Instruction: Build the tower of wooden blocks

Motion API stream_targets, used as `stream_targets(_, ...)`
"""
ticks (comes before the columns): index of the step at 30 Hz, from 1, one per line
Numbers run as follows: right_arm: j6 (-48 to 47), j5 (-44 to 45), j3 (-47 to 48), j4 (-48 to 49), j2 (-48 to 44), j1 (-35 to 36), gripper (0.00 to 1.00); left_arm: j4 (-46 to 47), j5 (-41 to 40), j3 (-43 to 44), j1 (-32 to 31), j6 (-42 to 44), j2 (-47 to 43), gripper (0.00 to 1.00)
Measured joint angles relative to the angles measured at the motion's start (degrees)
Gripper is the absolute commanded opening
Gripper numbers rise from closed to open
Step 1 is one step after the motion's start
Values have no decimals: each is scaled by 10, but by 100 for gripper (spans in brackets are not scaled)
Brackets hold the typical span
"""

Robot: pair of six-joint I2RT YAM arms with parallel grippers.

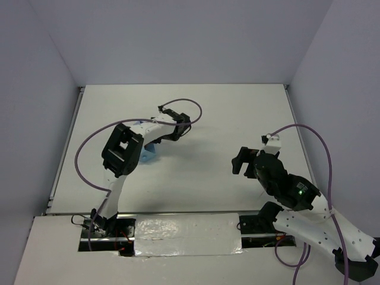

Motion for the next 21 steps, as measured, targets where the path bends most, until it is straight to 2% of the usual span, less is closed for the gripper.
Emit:
stream_targets(8, -5, -5, -1, 7, -9, 0, 100, -89, -75, 29, -63, -5, 77, 2)
stream_targets(9, -7, -7, -1, 8, -9, 0, 100, -94, -78, 31, -70, -4, 81, 11)
stream_targets(11, -9, -10, -1, 8, -9, 0, 100, -101, -82, 35, -82, -5, 87, 17)
stream_targets(12, -9, -11, -1, 8, -9, 0, 100, -104, -83, 38, -87, -5, 90, 28)
stream_targets(15, -11, -14, -1, 9, -9, 0, 100, -100, -71, 40, -97, -10, 95, 43)
stream_targets(20, -14, -17, -3, 13, -9, 0, 100, -96, -47, 40, -98, -21, 99, 56)
stream_targets(21, -14, -17, -4, 13, -9, 0, 100, -96, -43, 40, -97, -21, 99, 73)
